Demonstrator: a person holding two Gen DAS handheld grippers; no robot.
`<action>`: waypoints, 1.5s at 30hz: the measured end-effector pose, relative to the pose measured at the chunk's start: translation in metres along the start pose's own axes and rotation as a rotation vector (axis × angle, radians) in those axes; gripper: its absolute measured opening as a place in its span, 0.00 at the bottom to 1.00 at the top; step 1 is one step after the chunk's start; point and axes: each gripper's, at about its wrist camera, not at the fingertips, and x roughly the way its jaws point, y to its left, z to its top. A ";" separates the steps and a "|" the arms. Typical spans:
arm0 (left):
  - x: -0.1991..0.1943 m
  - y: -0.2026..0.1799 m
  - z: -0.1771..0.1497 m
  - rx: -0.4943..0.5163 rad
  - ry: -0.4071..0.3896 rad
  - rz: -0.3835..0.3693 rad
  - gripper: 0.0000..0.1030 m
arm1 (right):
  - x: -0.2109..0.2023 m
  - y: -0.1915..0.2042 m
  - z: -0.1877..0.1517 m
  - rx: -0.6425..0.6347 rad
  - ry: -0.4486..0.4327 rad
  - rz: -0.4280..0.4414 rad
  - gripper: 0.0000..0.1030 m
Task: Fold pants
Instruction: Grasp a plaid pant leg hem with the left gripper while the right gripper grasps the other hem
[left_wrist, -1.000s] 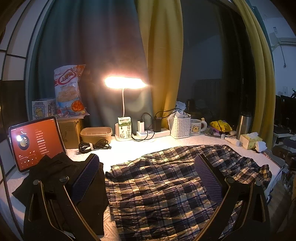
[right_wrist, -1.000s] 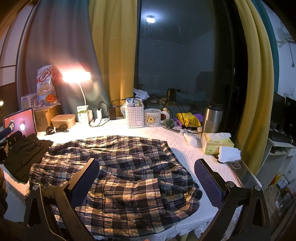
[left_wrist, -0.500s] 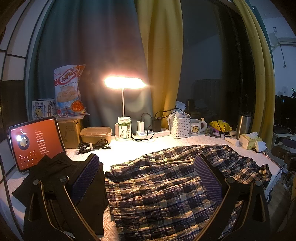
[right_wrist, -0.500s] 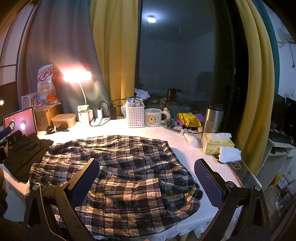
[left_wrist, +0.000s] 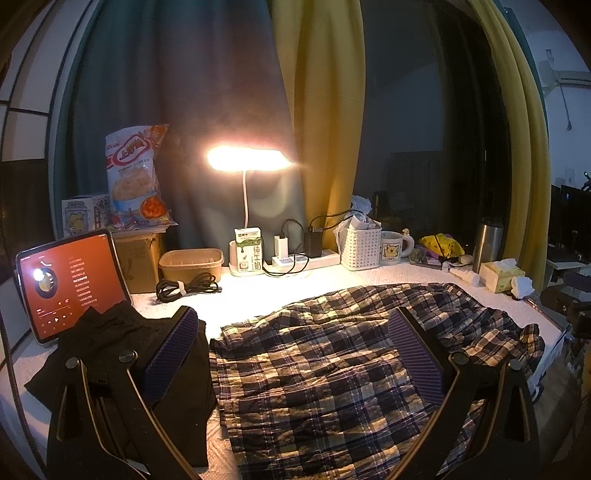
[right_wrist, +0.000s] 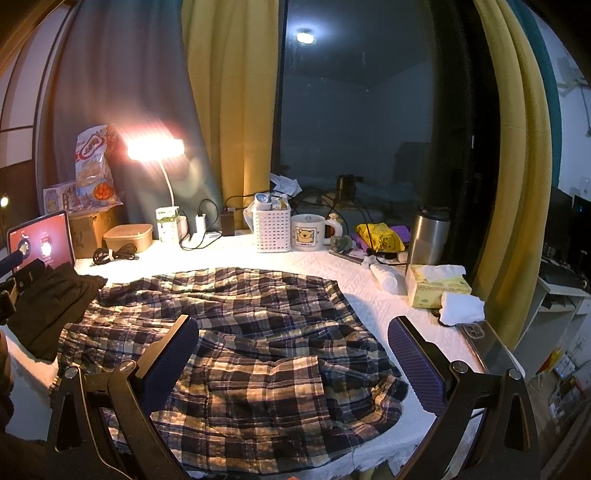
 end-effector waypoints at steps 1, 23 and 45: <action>0.002 0.000 0.000 0.002 0.004 0.002 0.99 | 0.003 0.000 0.000 -0.002 0.003 0.000 1.00; 0.109 0.026 -0.010 -0.004 0.248 0.072 0.99 | 0.123 -0.024 0.023 -0.024 0.159 -0.006 1.00; 0.275 0.064 -0.041 0.137 0.639 0.042 0.89 | 0.301 -0.089 0.048 0.057 0.375 0.075 0.96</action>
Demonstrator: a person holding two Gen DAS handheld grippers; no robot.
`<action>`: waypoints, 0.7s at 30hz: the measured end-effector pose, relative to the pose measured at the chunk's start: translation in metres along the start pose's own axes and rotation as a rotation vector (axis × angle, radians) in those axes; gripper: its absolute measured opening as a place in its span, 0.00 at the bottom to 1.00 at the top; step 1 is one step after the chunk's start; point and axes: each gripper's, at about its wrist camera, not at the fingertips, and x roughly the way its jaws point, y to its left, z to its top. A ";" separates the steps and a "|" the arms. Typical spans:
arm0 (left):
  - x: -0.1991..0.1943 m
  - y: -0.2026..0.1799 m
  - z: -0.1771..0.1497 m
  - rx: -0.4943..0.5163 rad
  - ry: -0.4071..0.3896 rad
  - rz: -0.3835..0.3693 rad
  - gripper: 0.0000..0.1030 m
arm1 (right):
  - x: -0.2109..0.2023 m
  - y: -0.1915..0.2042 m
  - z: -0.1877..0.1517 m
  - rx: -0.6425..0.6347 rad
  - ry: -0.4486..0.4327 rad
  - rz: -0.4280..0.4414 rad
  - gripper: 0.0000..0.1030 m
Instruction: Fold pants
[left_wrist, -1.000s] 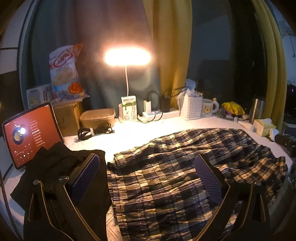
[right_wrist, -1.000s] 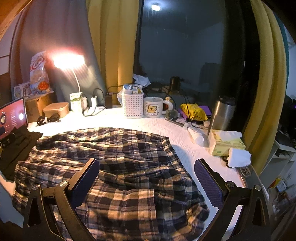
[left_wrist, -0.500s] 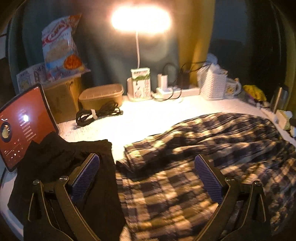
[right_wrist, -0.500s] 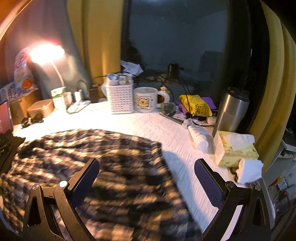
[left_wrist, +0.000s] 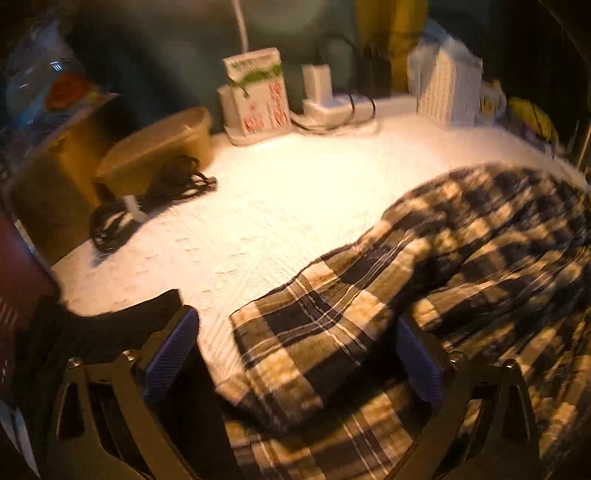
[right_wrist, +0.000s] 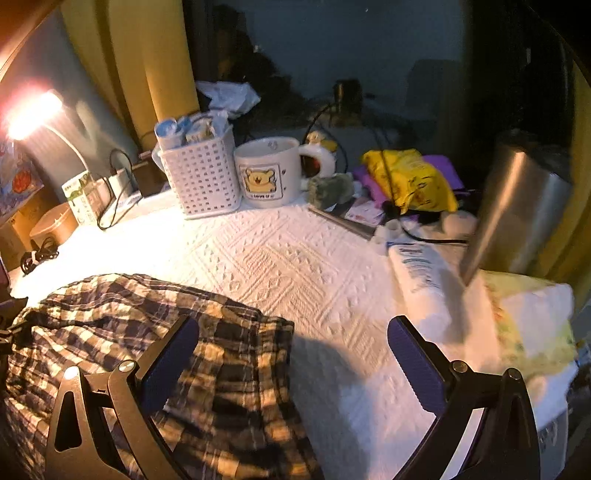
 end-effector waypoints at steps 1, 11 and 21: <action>0.005 -0.002 0.001 0.006 0.011 -0.006 0.88 | 0.010 0.002 0.003 -0.006 0.029 0.016 0.94; 0.001 -0.008 -0.004 0.016 -0.096 -0.060 0.15 | 0.059 0.040 -0.008 -0.128 0.165 0.033 0.33; -0.022 0.001 0.038 0.003 -0.230 -0.081 0.09 | 0.022 0.053 0.029 -0.169 0.005 -0.040 0.27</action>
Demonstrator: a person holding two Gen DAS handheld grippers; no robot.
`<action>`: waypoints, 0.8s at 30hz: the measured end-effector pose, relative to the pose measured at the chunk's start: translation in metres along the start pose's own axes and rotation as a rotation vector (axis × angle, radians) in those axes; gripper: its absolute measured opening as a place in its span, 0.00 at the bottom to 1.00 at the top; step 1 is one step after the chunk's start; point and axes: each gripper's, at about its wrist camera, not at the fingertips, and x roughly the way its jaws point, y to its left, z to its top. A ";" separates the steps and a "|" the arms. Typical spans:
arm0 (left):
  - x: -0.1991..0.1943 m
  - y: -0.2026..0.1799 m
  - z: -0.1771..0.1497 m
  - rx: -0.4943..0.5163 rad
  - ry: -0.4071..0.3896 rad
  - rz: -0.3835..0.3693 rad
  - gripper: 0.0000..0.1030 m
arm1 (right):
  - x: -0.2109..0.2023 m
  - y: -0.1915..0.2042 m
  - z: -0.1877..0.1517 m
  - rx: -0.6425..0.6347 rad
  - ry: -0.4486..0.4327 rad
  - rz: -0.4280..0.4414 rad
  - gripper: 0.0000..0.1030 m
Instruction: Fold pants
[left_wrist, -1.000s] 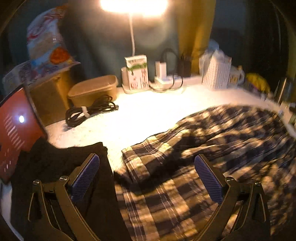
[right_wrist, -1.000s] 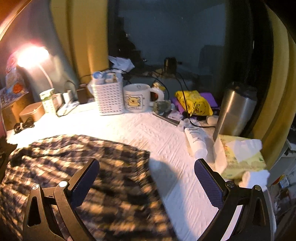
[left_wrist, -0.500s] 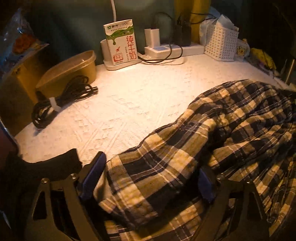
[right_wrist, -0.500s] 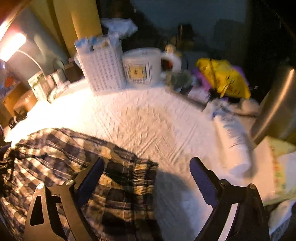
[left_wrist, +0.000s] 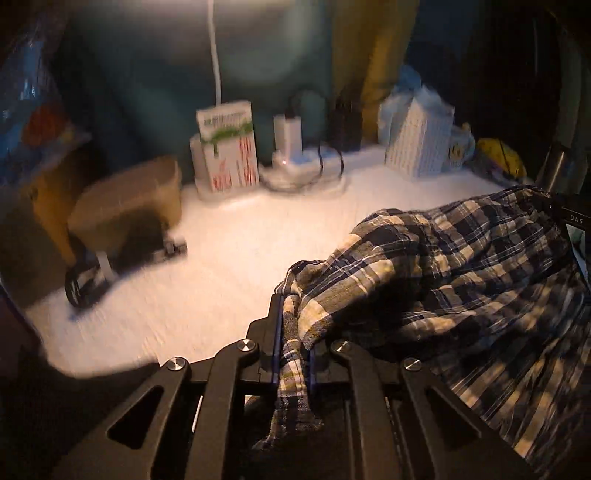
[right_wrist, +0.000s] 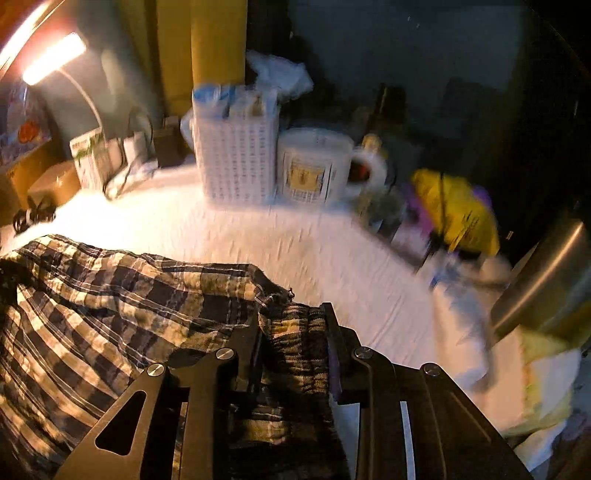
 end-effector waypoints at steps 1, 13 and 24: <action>-0.001 0.001 0.008 0.002 -0.017 0.002 0.09 | -0.003 -0.002 0.009 0.001 -0.021 -0.015 0.27; 0.031 0.028 0.095 -0.027 -0.078 0.050 0.09 | 0.012 -0.036 0.064 0.068 -0.138 -0.036 0.26; 0.091 0.061 0.065 -0.143 0.118 0.129 0.44 | 0.091 -0.037 0.045 0.077 0.019 -0.052 0.26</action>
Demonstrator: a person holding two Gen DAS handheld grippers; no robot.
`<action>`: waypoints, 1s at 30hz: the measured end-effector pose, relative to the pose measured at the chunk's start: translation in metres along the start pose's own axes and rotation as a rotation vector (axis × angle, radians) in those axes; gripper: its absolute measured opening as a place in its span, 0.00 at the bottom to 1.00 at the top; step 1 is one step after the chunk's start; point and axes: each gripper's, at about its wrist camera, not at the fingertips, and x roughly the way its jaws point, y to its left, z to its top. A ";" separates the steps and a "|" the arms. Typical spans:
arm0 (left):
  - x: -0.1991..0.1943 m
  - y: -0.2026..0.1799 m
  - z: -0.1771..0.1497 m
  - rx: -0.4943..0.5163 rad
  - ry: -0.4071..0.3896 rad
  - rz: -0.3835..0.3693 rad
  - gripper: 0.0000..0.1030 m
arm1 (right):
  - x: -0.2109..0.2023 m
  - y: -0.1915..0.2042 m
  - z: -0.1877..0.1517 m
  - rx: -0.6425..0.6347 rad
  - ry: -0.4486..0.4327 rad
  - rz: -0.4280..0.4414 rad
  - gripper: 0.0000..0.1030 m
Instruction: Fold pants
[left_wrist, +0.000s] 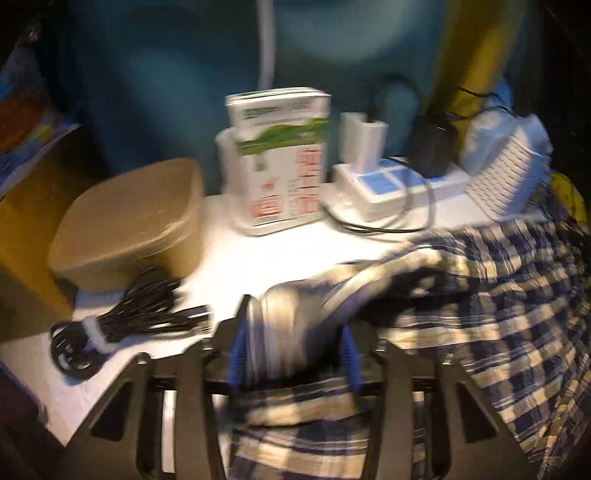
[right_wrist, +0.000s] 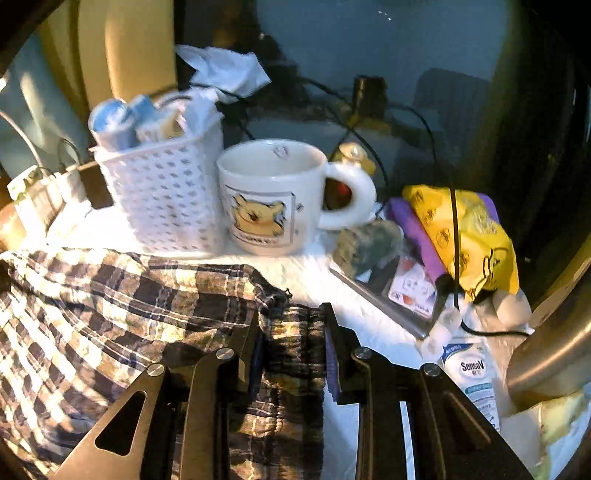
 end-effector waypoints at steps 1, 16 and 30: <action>-0.002 0.008 0.000 -0.024 -0.002 0.013 0.44 | 0.003 -0.003 -0.001 0.009 0.010 -0.005 0.26; 0.011 0.033 0.007 -0.075 0.008 0.045 0.59 | -0.024 -0.007 -0.001 0.008 -0.023 -0.030 0.65; -0.124 -0.016 -0.106 0.031 -0.003 -0.171 0.62 | -0.124 -0.004 -0.075 -0.032 -0.075 0.022 0.65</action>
